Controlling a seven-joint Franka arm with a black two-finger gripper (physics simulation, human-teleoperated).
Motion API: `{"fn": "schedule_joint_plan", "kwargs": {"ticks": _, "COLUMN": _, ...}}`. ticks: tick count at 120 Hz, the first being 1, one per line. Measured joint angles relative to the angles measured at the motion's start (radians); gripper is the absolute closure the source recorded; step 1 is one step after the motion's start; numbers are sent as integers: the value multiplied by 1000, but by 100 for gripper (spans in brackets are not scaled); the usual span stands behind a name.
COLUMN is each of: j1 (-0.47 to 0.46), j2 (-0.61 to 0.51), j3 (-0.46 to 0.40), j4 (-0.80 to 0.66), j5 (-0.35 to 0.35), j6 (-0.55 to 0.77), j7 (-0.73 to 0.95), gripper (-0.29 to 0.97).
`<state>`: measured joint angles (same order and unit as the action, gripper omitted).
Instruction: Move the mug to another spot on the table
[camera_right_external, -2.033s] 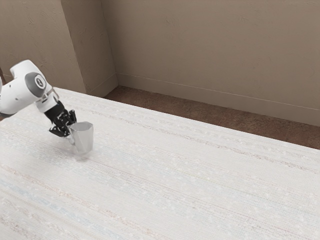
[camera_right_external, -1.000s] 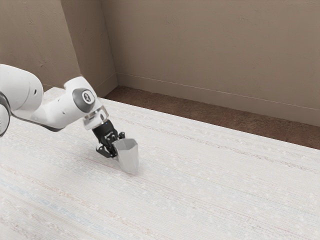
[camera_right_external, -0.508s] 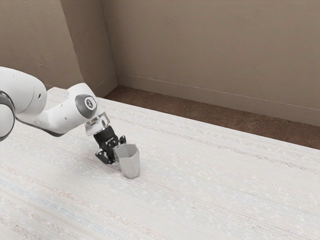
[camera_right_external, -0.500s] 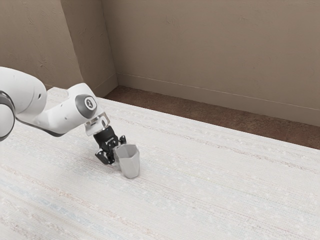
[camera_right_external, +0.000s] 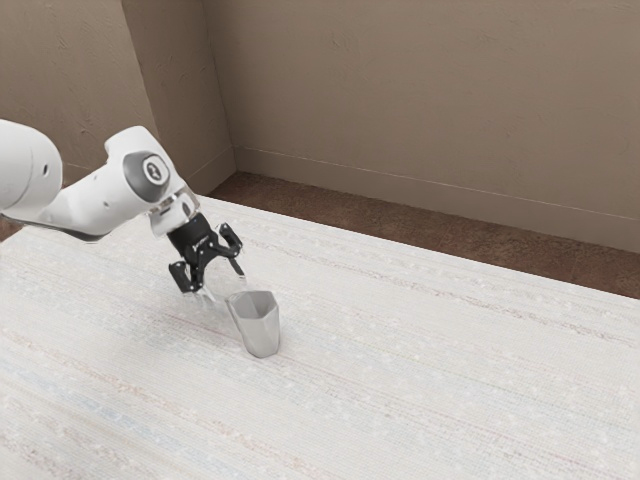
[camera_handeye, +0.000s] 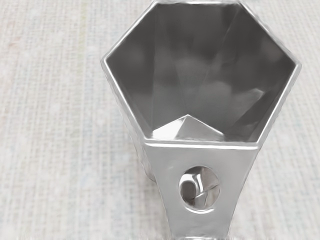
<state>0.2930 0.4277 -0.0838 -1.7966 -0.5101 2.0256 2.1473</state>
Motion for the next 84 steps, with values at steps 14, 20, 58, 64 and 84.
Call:
{"fn": "schedule_joint_plan", "kwargs": {"ticks": 14, "j1": -6, "j2": -99, "j3": 1, "j4": -60, "j5": 4, "j6": -7, "j7": -9, "gripper": 2}}
{"fn": "schedule_joint_plan", "kwargs": {"ticks": 20, "j1": -21, "j2": -139, "j3": 0, "j4": -79, "j5": 25, "j6": -9, "j7": -25, "gripper": 2}}
{"fn": "schedule_joint_plan", "kwargs": {"ticks": 58, "j1": -151, "j2": -387, "j3": -9, "j4": -37, "j5": 423, "j6": -158, "j7": -387, "gripper": 0}}
{"fn": "schedule_joint_plan", "kwargs": {"ticks": 64, "j1": -160, "j2": -398, "j3": -14, "j4": -1, "j5": 449, "j6": -195, "j7": -445, "gripper": 0}}
{"fn": "schedule_joint_plan", "kwargs": {"ticks": 84, "j1": -191, "j2": -423, "j3": -23, "j4": 49, "j5": 486, "j6": -272, "j7": -607, "gripper": 0}}
